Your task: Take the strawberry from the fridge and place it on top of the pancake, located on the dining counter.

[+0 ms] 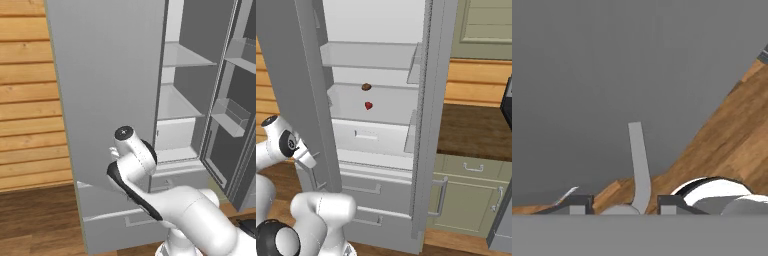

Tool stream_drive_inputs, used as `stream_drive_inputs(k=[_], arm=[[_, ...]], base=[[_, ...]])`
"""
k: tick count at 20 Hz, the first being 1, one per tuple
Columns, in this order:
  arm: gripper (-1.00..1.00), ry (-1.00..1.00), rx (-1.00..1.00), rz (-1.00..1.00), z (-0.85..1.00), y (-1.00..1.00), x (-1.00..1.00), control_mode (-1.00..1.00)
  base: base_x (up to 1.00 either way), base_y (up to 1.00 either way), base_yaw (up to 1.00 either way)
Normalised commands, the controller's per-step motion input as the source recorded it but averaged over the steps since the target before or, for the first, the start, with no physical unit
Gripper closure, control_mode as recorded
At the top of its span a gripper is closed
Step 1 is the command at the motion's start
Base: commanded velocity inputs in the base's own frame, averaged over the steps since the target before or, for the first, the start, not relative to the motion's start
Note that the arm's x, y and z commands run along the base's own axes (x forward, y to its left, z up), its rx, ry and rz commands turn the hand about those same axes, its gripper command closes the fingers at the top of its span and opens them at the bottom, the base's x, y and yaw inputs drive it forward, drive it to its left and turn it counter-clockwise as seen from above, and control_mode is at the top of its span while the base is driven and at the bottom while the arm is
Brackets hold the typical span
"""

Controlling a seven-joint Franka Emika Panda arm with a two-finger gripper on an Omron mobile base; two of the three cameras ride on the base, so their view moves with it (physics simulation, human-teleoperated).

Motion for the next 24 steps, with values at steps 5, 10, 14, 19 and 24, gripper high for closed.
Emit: stream_drive_inputs(k=[5,10,14,19,24], arm=[[-1.0,-0.03,-0.03,0.0,0.06,0.05,-0.05,-1.0],[-1.0,0.0,-0.09,0.0,0.36,0.03,-0.28,-1.0],[-1.0,0.0,0.0,0.0,0.5,-0.06,-0.62,-1.0],[-1.0,0.0,0.07,0.0,0.7,-0.38,-0.66,-1.0],[-1.0,0.0,0.34,0.1,0.77,-0.83,-0.53,-1.0]], base=[[0.0,0.0,0.0],[0.0,0.0,0.0],[0.0,0.0,0.0],[0.0,0.0,0.0],[0.0,0.0,0.0]])
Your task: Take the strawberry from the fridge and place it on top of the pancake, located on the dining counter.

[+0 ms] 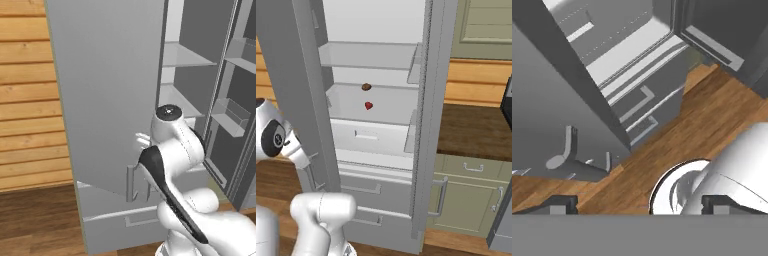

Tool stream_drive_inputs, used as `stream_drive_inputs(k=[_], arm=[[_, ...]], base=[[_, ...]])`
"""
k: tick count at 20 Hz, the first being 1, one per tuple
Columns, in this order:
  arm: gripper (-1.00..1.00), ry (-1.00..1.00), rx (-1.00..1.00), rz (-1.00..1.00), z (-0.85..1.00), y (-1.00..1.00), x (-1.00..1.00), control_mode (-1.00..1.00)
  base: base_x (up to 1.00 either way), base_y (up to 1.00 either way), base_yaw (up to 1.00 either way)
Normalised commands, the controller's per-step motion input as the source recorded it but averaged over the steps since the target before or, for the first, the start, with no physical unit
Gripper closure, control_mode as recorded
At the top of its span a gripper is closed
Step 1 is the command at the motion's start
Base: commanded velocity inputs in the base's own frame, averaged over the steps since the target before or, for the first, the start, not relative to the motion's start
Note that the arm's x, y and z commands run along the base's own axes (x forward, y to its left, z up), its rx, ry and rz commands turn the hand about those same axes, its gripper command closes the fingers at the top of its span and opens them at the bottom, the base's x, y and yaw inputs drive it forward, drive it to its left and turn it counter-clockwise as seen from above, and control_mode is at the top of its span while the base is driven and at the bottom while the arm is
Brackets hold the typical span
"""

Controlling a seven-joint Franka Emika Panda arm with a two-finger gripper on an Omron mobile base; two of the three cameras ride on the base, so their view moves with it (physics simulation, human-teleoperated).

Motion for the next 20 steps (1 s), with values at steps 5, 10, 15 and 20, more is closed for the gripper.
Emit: stream_drive_inputs(k=[5,10,15,20], arm=[[-1.0,0.03,0.53,0.15,0.54,-0.87,-0.18,-1.0],[-1.0,0.01,0.67,0.1,0.24,-0.57,0.34,-1.0],[-1.0,0.03,0.56,0.0,0.06,-0.23,0.6,-1.0],[-1.0,0.03,0.22,0.0,0.0,0.03,0.65,-1.0]], base=[[0.0,0.0,0.0],[0.0,0.0,0.0],[0.0,0.0,0.0],[0.0,0.0,0.0]])
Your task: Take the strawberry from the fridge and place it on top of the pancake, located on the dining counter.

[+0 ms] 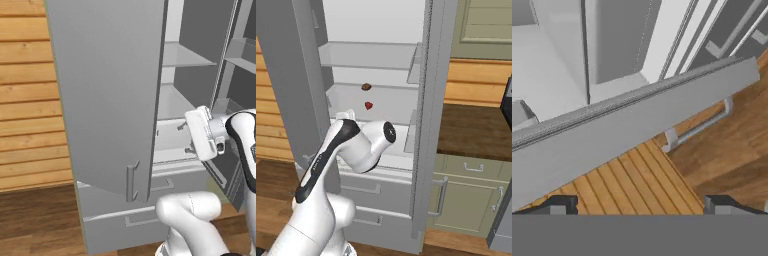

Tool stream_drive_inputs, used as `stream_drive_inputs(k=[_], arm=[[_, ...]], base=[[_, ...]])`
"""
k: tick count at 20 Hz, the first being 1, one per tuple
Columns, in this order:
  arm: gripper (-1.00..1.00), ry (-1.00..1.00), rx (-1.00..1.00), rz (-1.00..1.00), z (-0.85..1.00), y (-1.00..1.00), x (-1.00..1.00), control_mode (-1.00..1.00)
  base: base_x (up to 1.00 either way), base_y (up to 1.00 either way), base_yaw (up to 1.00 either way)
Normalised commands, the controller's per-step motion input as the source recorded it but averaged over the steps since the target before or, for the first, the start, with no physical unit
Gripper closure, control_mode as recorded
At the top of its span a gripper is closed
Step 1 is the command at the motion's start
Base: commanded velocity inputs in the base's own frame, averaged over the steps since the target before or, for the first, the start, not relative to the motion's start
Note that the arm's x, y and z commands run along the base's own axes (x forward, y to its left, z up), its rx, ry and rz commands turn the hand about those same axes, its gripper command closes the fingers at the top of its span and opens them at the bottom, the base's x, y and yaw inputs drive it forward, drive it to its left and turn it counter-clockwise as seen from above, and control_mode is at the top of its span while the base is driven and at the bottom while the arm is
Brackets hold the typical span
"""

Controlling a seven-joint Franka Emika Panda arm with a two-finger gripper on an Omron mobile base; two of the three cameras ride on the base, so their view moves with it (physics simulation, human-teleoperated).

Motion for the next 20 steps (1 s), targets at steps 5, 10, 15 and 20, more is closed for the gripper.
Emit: stream_drive_inputs(k=[5,10,15,20], arm=[[-1.0,0.03,0.12,0.0,-0.01,0.01,0.86,-1.0],[-1.0,-0.07,0.0,0.09,-0.17,0.18,0.52,-1.0],[-1.0,-0.05,0.0,0.14,-0.2,0.28,0.54,-1.0],[-1.0,0.0,0.01,0.1,-0.16,0.43,0.16,-1.0]], base=[[0.0,0.0,0.0],[0.0,0.0,0.0],[0.0,0.0,0.0],[0.0,0.0,0.0]])
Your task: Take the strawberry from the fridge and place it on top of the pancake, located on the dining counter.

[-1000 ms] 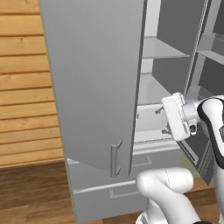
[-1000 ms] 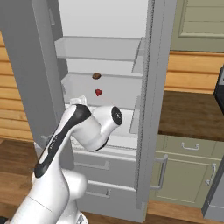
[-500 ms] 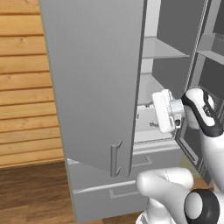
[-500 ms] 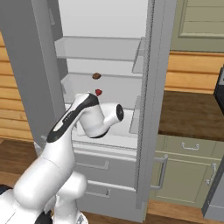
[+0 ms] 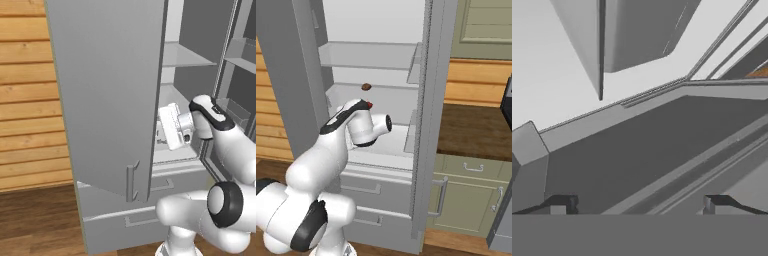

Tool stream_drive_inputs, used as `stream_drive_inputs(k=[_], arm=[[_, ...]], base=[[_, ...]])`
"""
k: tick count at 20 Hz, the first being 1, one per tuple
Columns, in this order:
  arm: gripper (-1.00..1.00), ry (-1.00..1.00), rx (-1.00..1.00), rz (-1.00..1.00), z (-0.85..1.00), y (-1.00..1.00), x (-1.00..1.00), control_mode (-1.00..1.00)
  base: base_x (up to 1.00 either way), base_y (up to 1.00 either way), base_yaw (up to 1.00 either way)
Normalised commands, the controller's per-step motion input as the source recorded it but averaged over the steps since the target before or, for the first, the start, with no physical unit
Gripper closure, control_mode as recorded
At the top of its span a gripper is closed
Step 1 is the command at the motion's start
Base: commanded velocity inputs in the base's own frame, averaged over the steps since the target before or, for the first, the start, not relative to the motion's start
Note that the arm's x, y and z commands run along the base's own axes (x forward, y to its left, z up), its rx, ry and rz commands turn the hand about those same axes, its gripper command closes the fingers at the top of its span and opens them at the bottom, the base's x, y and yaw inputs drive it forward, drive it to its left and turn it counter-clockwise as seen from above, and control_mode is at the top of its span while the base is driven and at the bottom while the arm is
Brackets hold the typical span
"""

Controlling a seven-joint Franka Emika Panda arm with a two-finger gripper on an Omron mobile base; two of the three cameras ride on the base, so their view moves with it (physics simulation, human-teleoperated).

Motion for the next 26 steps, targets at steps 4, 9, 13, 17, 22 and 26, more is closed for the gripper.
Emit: stream_drive_inputs(k=[4,9,13,17,22,26], arm=[[-1.0,0.0,0.07,0.16,0.0,0.34,-0.11,-1.0],[-1.0,-0.06,0.01,0.19,0.0,0.44,-0.56,-1.0],[-1.0,-0.17,0.0,0.21,0.0,0.54,-0.78,-1.0],[-1.0,-0.11,-0.02,0.1,0.0,0.68,-0.64,-1.0],[-1.0,-0.02,0.0,0.0,0.0,0.94,-0.42,-1.0],[-1.0,-0.01,0.0,0.0,0.0,1.0,-0.34,-1.0]], base=[[0.0,0.0,0.0],[0.0,0.0,0.0],[0.0,0.0,0.0],[0.0,0.0,0.0],[0.0,0.0,0.0],[0.0,0.0,0.0]])
